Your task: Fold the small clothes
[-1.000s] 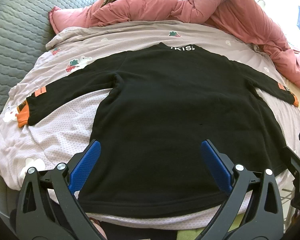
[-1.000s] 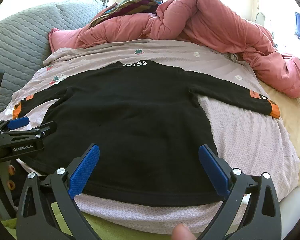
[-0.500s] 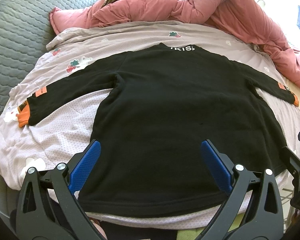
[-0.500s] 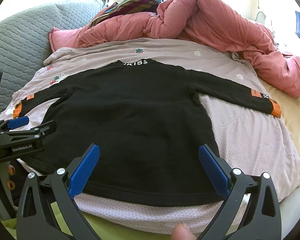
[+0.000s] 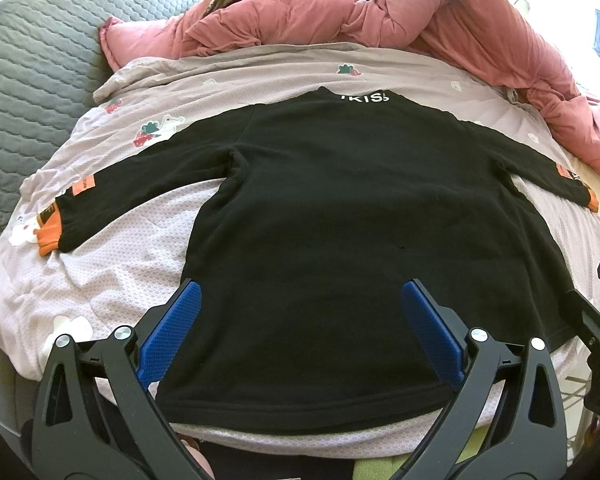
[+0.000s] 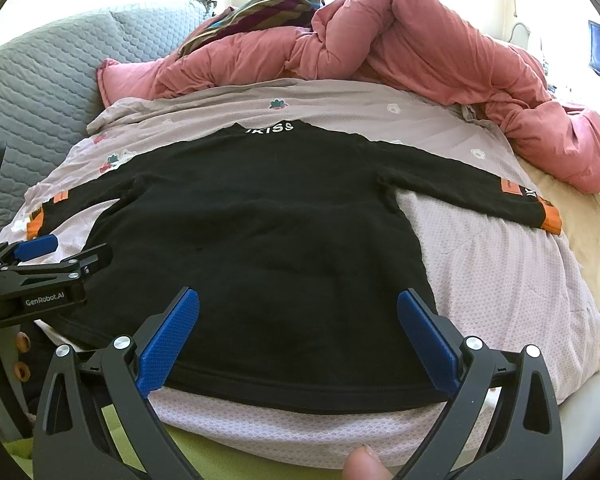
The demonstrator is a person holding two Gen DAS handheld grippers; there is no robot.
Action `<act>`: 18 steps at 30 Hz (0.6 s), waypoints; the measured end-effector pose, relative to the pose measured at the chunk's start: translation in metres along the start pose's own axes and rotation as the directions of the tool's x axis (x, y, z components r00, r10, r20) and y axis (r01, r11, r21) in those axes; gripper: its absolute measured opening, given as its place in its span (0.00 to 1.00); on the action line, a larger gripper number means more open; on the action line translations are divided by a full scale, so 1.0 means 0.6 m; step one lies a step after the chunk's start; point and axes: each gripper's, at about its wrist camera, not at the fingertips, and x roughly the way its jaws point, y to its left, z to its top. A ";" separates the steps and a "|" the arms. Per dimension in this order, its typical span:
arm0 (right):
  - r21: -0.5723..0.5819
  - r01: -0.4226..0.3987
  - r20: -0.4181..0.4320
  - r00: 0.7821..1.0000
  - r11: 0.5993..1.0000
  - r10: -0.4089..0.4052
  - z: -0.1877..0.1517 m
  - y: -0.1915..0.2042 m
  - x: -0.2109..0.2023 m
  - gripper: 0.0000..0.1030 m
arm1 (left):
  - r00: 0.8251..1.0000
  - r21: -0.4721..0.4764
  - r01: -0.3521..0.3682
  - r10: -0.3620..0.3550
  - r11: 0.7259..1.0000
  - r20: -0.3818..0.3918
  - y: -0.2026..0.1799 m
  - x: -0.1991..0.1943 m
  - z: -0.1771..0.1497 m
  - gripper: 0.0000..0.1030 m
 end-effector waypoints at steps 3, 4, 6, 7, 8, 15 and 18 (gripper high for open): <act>0.005 -0.002 0.003 1.000 1.000 0.002 0.000 -0.004 -0.001 0.96 | 1.000 0.000 0.000 0.000 1.000 0.000 0.000 0.000 0.000 0.91; 0.007 0.000 0.007 1.000 1.000 0.000 0.000 -0.005 -0.001 0.96 | 1.000 0.000 0.000 0.000 1.000 0.000 0.000 0.000 0.000 0.91; 0.014 -0.002 0.009 1.000 1.000 0.002 0.001 -0.009 -0.002 0.96 | 1.000 0.001 -0.001 0.001 1.000 0.000 0.000 0.000 0.000 0.91; 0.018 -0.002 0.011 1.000 1.000 0.002 0.001 -0.011 -0.002 0.96 | 1.000 0.000 0.001 -0.001 1.000 0.000 0.000 0.000 -0.001 0.91; 0.020 -0.002 0.011 1.000 1.000 0.002 0.001 -0.013 -0.002 0.96 | 1.000 -0.001 0.004 -0.004 1.000 -0.001 0.000 0.000 -0.001 0.91; 0.051 0.005 0.015 1.000 0.999 -0.006 0.007 -0.036 0.004 0.96 | 1.000 -0.002 0.011 -0.011 1.000 -0.019 -0.001 0.006 0.006 0.91; 0.064 0.012 0.014 1.000 0.998 -0.013 0.013 -0.050 0.010 0.96 | 1.000 -0.002 0.013 -0.013 1.000 -0.027 -0.006 0.011 0.010 0.91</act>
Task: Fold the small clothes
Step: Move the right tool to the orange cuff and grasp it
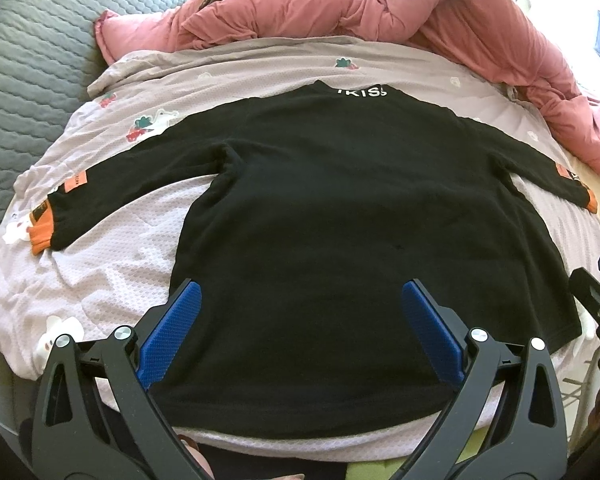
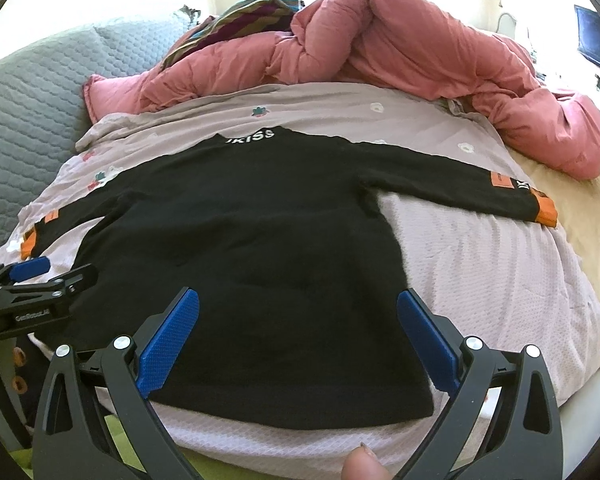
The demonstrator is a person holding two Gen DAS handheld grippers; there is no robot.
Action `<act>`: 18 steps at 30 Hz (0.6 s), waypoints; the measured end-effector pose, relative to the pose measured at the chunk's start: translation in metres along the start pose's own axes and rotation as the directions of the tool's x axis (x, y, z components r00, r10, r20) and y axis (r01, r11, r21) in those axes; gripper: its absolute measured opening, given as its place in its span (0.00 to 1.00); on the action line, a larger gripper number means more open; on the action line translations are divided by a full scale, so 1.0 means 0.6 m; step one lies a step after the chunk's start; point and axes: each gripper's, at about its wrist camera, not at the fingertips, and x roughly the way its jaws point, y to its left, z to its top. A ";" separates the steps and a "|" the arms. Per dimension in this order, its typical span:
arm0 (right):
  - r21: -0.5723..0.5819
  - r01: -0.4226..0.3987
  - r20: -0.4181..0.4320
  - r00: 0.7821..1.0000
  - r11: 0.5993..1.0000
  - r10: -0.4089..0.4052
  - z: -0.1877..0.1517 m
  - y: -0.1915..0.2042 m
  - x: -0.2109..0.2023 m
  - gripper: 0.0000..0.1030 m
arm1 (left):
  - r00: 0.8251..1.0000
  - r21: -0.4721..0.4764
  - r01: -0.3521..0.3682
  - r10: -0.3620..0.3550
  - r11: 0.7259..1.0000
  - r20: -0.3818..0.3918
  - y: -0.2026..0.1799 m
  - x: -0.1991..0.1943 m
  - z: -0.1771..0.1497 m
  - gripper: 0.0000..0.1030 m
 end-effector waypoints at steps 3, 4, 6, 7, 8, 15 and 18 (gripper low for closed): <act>0.016 0.012 -0.001 1.000 1.000 -0.012 0.007 -0.017 0.008 0.96 | 1.000 -0.003 0.008 -0.008 1.000 -0.010 -0.004 0.006 0.008 0.91; 0.022 0.019 0.000 1.000 1.000 -0.019 0.010 -0.024 0.011 0.96 | 1.000 -0.003 0.010 -0.010 1.000 -0.011 -0.004 0.007 0.009 0.91; 0.038 0.031 0.001 1.000 0.999 -0.031 0.016 -0.039 0.015 0.96 | 1.000 -0.002 0.014 -0.014 1.000 -0.017 -0.006 0.011 0.016 0.91; 0.048 0.040 0.003 0.999 0.998 -0.041 0.020 -0.048 0.018 0.96 | 1.000 -0.003 0.016 -0.016 1.000 -0.018 -0.007 0.012 0.019 0.91; 0.056 0.048 0.004 0.999 0.997 -0.048 0.024 -0.056 0.020 0.96 | 1.000 -0.008 0.020 -0.020 1.000 -0.017 -0.006 0.014 0.025 0.91; 0.114 0.098 0.004 0.995 0.989 -0.099 0.052 -0.116 0.040 0.96 | 1.000 -0.026 0.021 -0.021 0.999 -0.013 -0.006 0.020 0.057 0.91; 0.137 0.117 0.007 0.993 0.984 -0.119 0.064 -0.140 0.047 0.96 | 1.000 -0.031 0.018 -0.018 0.999 -0.007 -0.006 0.022 0.069 0.91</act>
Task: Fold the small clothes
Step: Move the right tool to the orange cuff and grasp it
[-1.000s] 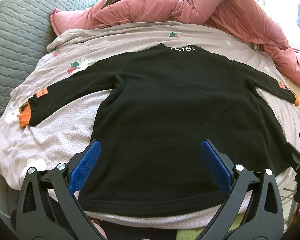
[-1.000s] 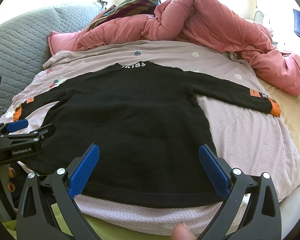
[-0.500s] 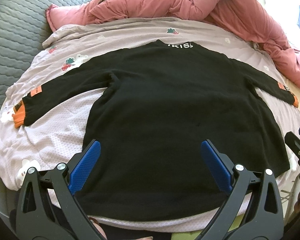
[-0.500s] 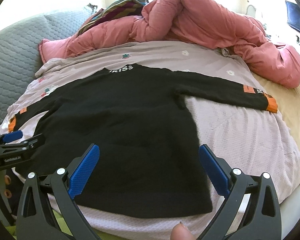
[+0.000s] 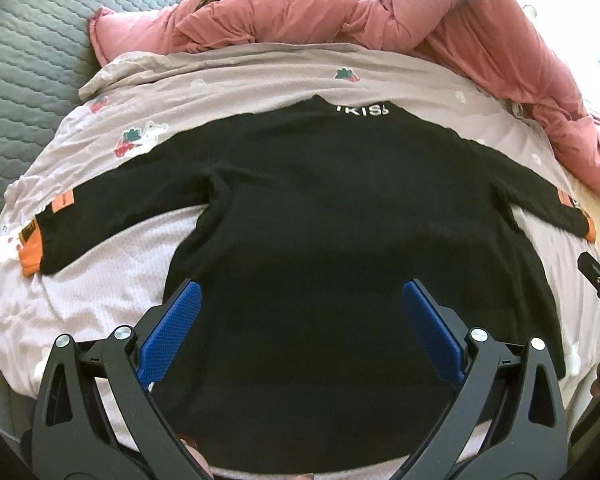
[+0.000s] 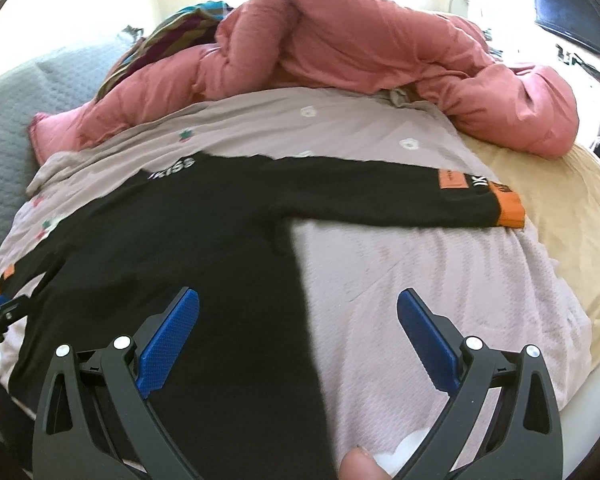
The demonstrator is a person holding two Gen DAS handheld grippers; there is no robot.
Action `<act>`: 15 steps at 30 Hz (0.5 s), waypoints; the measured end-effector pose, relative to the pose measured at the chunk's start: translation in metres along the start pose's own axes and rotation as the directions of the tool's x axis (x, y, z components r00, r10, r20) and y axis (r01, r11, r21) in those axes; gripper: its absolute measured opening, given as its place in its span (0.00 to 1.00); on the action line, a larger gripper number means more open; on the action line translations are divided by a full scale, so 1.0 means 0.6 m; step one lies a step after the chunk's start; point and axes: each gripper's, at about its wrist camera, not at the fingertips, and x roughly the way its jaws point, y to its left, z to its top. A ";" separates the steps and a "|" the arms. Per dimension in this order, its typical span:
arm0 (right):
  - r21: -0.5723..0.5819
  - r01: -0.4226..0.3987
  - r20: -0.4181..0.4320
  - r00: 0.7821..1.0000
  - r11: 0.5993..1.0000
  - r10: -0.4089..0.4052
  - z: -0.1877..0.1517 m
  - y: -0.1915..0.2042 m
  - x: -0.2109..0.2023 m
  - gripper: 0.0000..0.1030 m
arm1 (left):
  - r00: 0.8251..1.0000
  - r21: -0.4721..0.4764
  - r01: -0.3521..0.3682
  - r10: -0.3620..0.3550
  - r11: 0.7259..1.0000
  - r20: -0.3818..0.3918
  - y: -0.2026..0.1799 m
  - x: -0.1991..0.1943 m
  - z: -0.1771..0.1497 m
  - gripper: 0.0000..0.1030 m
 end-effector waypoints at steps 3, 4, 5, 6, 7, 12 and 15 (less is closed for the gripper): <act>0.027 0.015 0.004 1.000 1.000 -0.015 0.013 -0.023 0.009 0.96 | 1.000 -0.005 0.002 -0.002 1.000 0.000 -0.003 0.007 0.015 0.91; 0.037 0.023 0.004 1.000 0.999 -0.023 0.018 -0.032 0.013 0.96 | 1.000 -0.004 0.005 -0.005 1.000 -0.001 -0.002 0.008 0.017 0.91; 0.043 0.030 0.002 1.000 0.999 -0.030 0.021 -0.038 0.016 0.96 | 1.000 -0.002 0.003 -0.003 1.000 -0.001 -0.004 0.011 0.021 0.91; 0.053 0.038 0.001 0.999 0.998 -0.038 0.024 -0.044 0.020 0.96 | 1.000 0.000 -0.004 0.004 1.000 -0.001 -0.005 0.015 0.025 0.91; 0.066 0.045 0.002 0.999 0.997 -0.045 0.028 -0.055 0.024 0.96 | 1.000 0.001 -0.006 0.006 1.000 -0.002 -0.007 0.016 0.027 0.91; 0.108 0.085 -0.002 0.996 0.991 -0.085 0.043 -0.096 0.046 0.96 | 1.000 -0.010 -0.004 0.004 1.000 -0.004 -0.012 0.034 0.054 0.91; 0.142 0.107 -0.002 0.994 0.984 -0.107 0.055 -0.127 0.058 0.96 | 1.000 -0.006 -0.015 0.015 1.000 -0.008 -0.017 0.046 0.067 0.91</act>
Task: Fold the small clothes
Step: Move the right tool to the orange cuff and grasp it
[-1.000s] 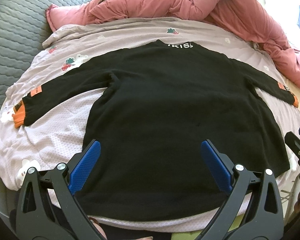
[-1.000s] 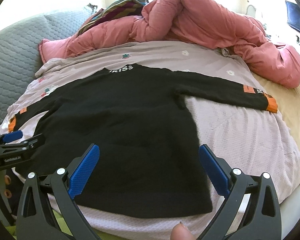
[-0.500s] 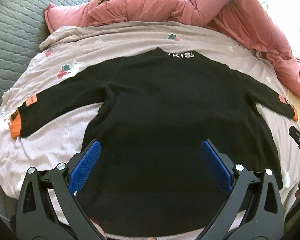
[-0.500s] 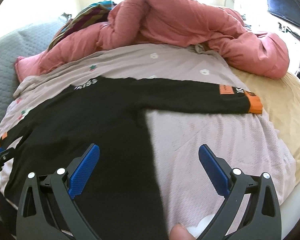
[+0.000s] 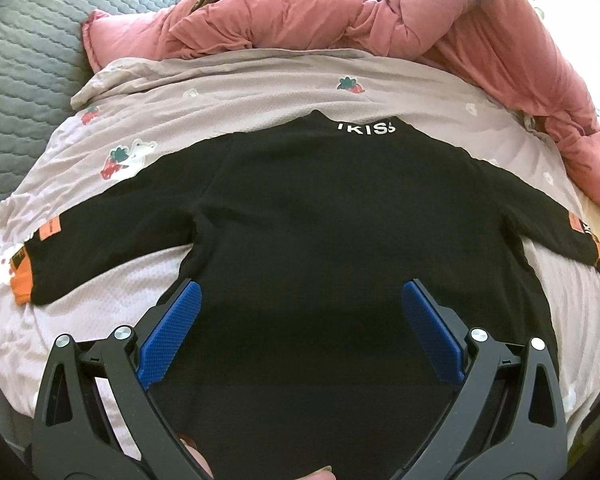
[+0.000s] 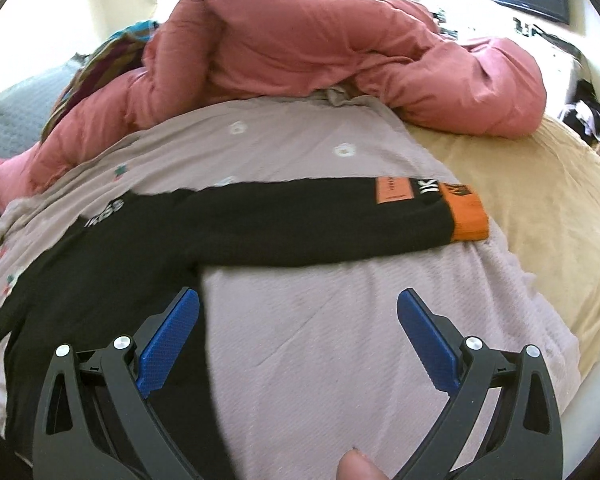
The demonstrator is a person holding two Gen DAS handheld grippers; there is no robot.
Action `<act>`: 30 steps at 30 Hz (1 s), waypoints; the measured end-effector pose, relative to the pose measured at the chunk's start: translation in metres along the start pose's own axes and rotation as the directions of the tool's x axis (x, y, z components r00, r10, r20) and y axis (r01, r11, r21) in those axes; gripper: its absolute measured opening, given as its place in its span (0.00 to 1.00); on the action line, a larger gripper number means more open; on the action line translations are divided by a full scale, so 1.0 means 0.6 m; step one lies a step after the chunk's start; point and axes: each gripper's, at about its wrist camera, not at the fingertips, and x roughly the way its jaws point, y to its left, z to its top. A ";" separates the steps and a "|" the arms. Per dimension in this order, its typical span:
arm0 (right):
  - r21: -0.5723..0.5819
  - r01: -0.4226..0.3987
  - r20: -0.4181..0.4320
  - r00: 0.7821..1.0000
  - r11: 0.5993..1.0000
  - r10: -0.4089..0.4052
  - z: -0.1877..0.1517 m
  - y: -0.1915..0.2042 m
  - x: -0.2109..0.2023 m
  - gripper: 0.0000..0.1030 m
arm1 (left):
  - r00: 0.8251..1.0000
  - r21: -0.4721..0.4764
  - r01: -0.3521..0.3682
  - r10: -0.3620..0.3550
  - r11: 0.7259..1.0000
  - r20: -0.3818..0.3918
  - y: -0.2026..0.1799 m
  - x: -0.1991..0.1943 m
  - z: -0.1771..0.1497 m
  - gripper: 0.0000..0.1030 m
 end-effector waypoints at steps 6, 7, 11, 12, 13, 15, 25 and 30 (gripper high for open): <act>0.061 0.058 0.003 0.998 0.996 -0.059 0.037 -0.061 0.032 0.96 | 1.000 0.003 -0.004 0.004 1.000 -0.010 -0.009 0.025 0.030 0.91; 0.075 0.072 0.002 0.997 0.995 -0.072 0.045 -0.076 0.040 0.96 | 1.000 -0.004 0.002 -0.002 1.000 -0.009 -0.009 0.030 0.038 0.91; 0.113 0.124 -0.015 0.992 0.986 -0.124 0.067 -0.119 0.064 0.96 | 1.000 -0.011 0.001 -0.002 1.000 -0.007 -0.011 0.044 0.053 0.91; 0.126 0.139 -0.020 0.990 0.982 -0.138 0.074 -0.135 0.072 0.96 | 1.000 -0.012 -0.001 0.001 1.000 -0.006 -0.012 0.047 0.056 0.91; 0.132 0.153 -0.025 0.988 0.979 -0.151 0.078 -0.144 0.076 0.96 | 1.000 -0.014 -0.005 0.005 1.000 -0.006 -0.012 0.051 0.060 0.91; 0.144 0.179 -0.044 0.984 0.973 -0.174 0.086 -0.164 0.089 0.96 | 1.000 -0.017 -0.008 0.008 1.000 -0.007 -0.012 0.058 0.065 0.91; 0.163 0.244 -0.105 0.968 0.956 -0.229 0.121 -0.229 0.153 0.95 | 0.999 -0.016 -0.048 0.048 0.999 -0.023 -0.011 0.102 0.097 0.91; 0.163 0.267 -0.143 0.959 0.950 -0.245 0.133 -0.248 0.184 0.82 | 0.999 -0.041 -0.047 0.046 0.998 -0.016 -0.013 0.124 0.130 0.91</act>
